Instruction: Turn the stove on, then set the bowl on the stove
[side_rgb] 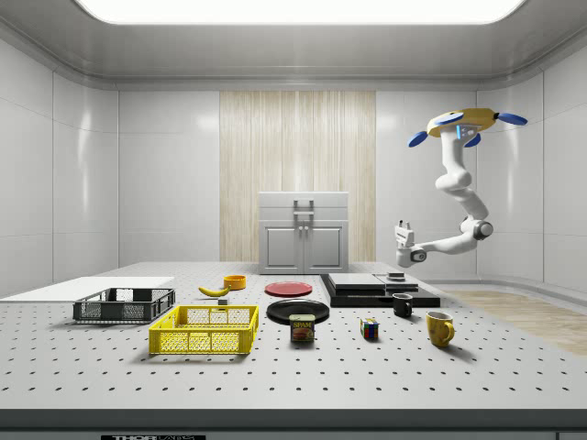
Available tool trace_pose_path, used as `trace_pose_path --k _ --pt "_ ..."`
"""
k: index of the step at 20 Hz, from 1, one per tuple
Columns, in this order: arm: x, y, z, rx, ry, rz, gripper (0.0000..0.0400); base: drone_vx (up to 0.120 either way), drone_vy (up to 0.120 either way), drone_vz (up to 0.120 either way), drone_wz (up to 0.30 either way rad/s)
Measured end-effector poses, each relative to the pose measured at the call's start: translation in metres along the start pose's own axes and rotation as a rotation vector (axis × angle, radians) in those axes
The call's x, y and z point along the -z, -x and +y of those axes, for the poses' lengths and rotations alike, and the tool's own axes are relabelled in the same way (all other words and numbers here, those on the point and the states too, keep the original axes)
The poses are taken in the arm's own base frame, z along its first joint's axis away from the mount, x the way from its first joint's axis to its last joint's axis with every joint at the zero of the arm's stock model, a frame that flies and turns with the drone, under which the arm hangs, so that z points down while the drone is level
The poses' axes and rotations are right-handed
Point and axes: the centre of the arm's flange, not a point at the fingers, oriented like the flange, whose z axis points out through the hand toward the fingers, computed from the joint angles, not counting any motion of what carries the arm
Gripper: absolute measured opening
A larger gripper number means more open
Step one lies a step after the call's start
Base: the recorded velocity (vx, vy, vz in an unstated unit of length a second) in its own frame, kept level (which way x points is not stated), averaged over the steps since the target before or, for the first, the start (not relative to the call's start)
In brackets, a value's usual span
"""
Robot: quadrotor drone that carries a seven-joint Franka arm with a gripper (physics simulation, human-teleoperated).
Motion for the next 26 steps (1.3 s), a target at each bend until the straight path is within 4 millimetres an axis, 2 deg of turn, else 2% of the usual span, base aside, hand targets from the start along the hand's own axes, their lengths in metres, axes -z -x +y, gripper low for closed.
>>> trace_pose_path --k 4,8,11,14,17,20,23,26 --pt "-0.002 0.012 -0.012 0.003 0.121 0.125 0.04 0.0 -0.12 0.0 0.0" --pt "-0.013 0.034 -0.033 0.01 0.35 0.356 0.04 0.0 -0.12 -0.12 0.0" --pt "-0.037 0.055 -0.053 0.017 0.623 0.63 0.04 0.0 -0.027 -0.08 0.0" --pt "-0.082 0.07 -0.067 0.027 0.975 0.98 0.04 0.0 0.0 -0.12 0.0" --pt "-0.131 0.068 -0.064 0.035 1.334 1.336 0.04 0.0 0.0 -0.12 0.0" --pt "-0.166 0.055 -0.05 0.043 1.62 1.619 0.04 0.093 0.0 -0.12 0.0" --pt "-0.183 0.041 -0.035 0.051 1.811 1.809 0.04 0.013 0.0 -0.12 0.0" --pt "-0.191 0.031 -0.025 0.058 1.928 1.925 0.04 0.0 -0.013 -0.12 0.0"
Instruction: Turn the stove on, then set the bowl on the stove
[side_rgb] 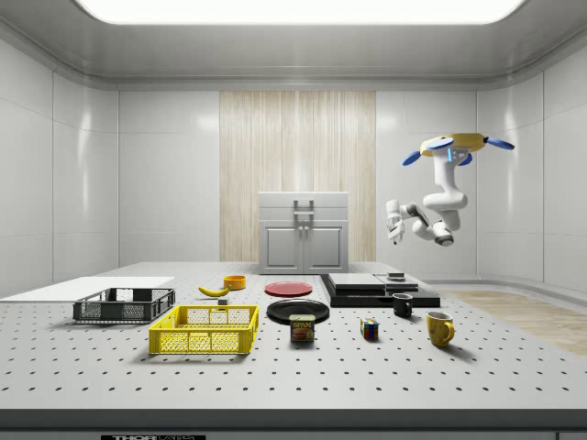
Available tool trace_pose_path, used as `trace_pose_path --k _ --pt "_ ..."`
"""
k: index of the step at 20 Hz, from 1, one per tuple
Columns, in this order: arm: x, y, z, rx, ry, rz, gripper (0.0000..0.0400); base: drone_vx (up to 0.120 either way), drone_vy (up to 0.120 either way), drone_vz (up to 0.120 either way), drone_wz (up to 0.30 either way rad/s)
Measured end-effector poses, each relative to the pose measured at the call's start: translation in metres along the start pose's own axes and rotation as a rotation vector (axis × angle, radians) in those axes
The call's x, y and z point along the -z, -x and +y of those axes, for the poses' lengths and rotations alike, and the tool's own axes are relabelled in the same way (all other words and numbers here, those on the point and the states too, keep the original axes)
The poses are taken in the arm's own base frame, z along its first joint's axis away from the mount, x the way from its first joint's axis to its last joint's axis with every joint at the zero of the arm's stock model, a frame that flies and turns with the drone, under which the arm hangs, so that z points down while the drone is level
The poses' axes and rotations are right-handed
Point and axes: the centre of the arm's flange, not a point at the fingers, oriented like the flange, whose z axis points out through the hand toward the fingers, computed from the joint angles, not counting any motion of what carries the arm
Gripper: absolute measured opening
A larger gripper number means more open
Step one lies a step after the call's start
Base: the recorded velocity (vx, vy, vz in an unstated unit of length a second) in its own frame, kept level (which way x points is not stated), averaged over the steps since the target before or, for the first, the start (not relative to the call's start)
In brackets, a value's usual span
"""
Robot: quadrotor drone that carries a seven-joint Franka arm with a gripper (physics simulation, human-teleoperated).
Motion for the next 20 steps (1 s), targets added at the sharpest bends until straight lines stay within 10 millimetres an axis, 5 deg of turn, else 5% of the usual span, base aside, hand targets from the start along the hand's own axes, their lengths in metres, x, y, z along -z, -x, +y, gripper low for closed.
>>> trace_pose_path --k 10,20 --pt "-0.001 0.014 -0.013 0.005 0.134 0.142 0.04 0.0 -0.056 -0.12 0.0" --pt "-0.002 0.016 -0.016 0.005 0.156 0.165 0.04 0.024 0.0 -0.12 0.0"
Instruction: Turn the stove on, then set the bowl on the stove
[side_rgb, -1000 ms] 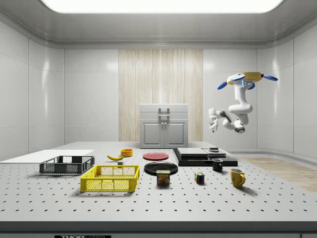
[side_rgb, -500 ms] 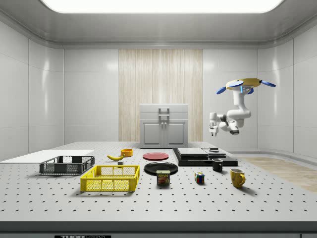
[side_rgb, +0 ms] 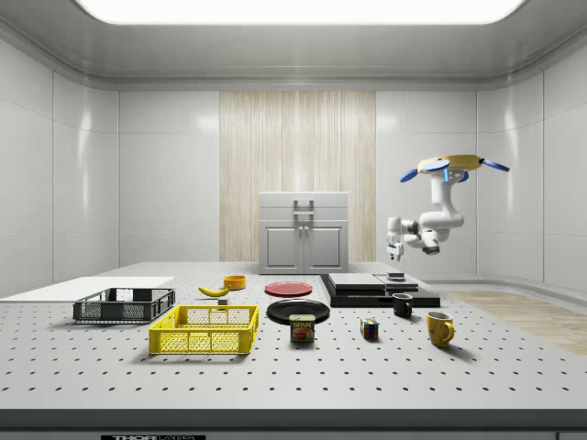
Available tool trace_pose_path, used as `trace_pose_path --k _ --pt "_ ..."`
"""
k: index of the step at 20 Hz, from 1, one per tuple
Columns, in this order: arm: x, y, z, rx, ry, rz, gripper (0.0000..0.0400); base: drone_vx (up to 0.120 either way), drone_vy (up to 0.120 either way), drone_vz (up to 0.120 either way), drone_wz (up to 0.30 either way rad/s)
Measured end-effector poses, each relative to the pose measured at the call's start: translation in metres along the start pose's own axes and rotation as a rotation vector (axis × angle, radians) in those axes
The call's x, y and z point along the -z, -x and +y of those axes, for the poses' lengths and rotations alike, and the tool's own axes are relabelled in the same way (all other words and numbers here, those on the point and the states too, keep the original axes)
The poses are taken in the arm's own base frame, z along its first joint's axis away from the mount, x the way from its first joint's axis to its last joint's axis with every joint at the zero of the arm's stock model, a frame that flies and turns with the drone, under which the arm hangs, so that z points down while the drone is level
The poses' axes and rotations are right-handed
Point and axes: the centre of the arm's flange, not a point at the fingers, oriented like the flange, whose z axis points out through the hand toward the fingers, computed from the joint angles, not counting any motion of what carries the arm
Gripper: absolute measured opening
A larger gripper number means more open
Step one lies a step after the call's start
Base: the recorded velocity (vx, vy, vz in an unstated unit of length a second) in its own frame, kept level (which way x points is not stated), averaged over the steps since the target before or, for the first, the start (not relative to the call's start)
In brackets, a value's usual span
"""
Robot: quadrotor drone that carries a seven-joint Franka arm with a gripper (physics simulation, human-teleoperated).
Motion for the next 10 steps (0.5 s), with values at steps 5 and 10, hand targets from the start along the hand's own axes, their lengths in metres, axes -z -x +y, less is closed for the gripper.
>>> trace_pose_path --k 5,10 --pt "0.0 0.0003 -0.0003 0.0 0.003 0.003 0.04 0.016 0.0 -0.12 0.0" --pt "0.0 0.0004 -0.0003 0.0 0.003 0.004 0.04 0.0 0.0 -0.12 0.0"
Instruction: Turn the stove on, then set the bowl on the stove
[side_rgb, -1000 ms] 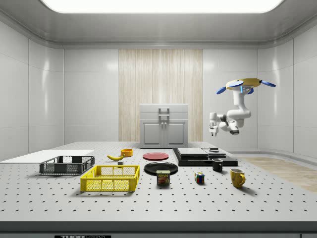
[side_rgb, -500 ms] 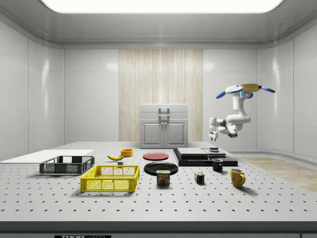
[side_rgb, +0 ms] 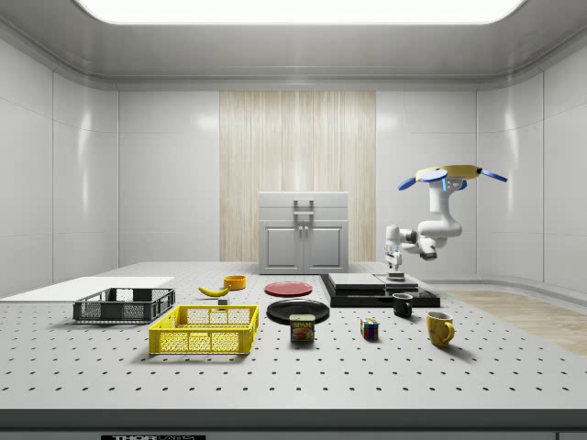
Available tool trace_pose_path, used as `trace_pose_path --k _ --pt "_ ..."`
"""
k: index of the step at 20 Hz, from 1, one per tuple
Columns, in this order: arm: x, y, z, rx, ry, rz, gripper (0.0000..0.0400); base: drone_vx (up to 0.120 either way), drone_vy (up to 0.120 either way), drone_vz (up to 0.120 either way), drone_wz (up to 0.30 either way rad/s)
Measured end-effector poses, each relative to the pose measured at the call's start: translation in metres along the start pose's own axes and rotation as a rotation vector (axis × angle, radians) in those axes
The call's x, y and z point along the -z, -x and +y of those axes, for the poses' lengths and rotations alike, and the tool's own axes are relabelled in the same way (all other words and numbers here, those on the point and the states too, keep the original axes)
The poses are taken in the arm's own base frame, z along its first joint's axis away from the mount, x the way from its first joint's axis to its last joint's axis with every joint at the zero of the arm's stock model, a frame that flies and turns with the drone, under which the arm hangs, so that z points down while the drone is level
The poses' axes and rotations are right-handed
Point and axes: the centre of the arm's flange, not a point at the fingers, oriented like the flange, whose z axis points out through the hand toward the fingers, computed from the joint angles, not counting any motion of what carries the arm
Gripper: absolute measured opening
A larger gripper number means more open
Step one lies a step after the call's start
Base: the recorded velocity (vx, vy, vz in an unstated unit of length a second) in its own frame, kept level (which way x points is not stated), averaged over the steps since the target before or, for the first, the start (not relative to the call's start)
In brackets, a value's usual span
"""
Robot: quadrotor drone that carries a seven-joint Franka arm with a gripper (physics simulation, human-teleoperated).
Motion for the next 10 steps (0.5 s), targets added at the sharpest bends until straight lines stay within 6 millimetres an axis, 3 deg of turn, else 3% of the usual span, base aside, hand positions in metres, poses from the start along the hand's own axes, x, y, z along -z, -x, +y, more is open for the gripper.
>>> trace_pose_path --k 3,10 --pt "0.0 0.0 0.0 0.0 0.0 0.0 0.04 0.0 0.0 -0.093 0.0" --pt "0.0 -0.0073 -0.0073 0.0 0.001 0.001 0.04 0.0 0.0 0.0 0.0"
